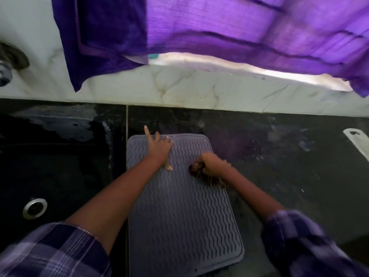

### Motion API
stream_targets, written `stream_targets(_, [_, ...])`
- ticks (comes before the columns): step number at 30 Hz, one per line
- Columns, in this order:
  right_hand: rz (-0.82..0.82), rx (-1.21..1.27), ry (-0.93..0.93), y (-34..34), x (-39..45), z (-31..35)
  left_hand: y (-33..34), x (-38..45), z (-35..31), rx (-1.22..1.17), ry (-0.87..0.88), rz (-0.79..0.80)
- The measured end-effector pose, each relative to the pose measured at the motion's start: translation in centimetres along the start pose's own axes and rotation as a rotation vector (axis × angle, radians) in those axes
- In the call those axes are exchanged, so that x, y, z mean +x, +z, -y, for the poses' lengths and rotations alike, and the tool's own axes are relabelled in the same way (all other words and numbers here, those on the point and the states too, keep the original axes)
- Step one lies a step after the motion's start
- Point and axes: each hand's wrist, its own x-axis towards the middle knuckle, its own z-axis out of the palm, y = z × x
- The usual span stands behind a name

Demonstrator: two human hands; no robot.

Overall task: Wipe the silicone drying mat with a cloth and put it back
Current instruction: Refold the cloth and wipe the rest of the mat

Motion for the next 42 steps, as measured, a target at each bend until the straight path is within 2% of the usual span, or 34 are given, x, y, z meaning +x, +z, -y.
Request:
stream_targets(2, [-0.033, -0.027, -0.026, -2.7, 1.2, 0.4, 0.1, -0.1, -0.4, 0.004, -0.010, -0.008])
stream_targets(4, [-0.188, -0.006, 0.008, -4.5, 4.1, 1.7, 0.2, 0.1, -0.5, 0.002, -0.036, -0.015])
stream_targets(7, [-0.324, -0.049, 0.060, -3.3, 5.6, 5.0, 0.4, 0.3, -0.6, 0.016, -0.065, 0.012])
stream_targets(10, [-0.241, -0.070, 0.070, -0.5, 1.7, 4.1, 0.2, 0.2, -0.5, 0.019, -0.036, 0.001])
stream_targets(13, [0.001, -0.015, 0.033, 3.1, -4.5, 3.2, -0.1, -0.3, -0.2, 0.018, 0.009, -0.037])
stream_targets(16, [0.135, -0.046, -0.042, 1.1, -4.4, 3.6, -0.5, -1.2, -0.4, 0.042, 0.008, -0.099])
stream_targets(17, [0.104, -0.056, -0.031, -0.3, -3.0, 3.9, -0.5, -1.5, -0.7, 0.032, 0.004, -0.113])
stream_targets(20, [-0.185, -0.024, 0.114, -3.1, 2.6, 4.0, 0.0, -2.7, -1.9, 0.026, 0.003, -0.006])
stream_targets(22, [-0.229, -0.062, 0.197, -1.9, 3.5, 4.1, 0.9, -3.4, -2.6, 0.054, 0.022, 0.024])
stream_targets(24, [-0.230, -0.086, 0.186, -0.1, 1.6, 4.1, 1.3, -3.9, -2.6, 0.043, 0.030, 0.001])
stream_targets(26, [-0.133, -0.104, 0.137, 2.2, -1.9, 3.2, 1.2, -4.5, -2.4, 0.035, 0.042, -0.021])
stream_targets(29, [0.124, -0.128, 0.095, 5.3, -7.8, 2.4, 1.1, -5.1, -2.8, 0.042, 0.008, -0.034])
stream_targets(32, [0.270, -0.088, -0.019, 3.1, -8.3, 2.1, 0.9, -7.0, -3.7, 0.016, -0.056, -0.015])
stream_targets(33, [0.244, -0.088, -0.029, 1.9, -7.5, 2.3, 0.9, -7.5, -4.2, -0.008, -0.080, 0.009])
stream_targets(36, [-0.117, -0.008, 0.029, 0.4, -3.3, 3.2, 1.2, -9.3, -5.6, -0.046, -0.102, 0.181])
stream_targets(38, [-0.252, -0.072, 0.064, 1.8, -2.6, 4.3, 2.1, -10.3, -6.5, -0.021, -0.121, 0.222])
stream_targets(40, [-0.254, -0.126, 0.063, 3.7, -4.1, 4.5, 3.1, -10.7, -6.8, -0.008, -0.141, 0.173])
stream_targets(42, [-0.119, -0.115, 0.062, 5.8, -7.4, 3.7, 3.6, -11.2, -6.9, 0.004, -0.144, 0.129])
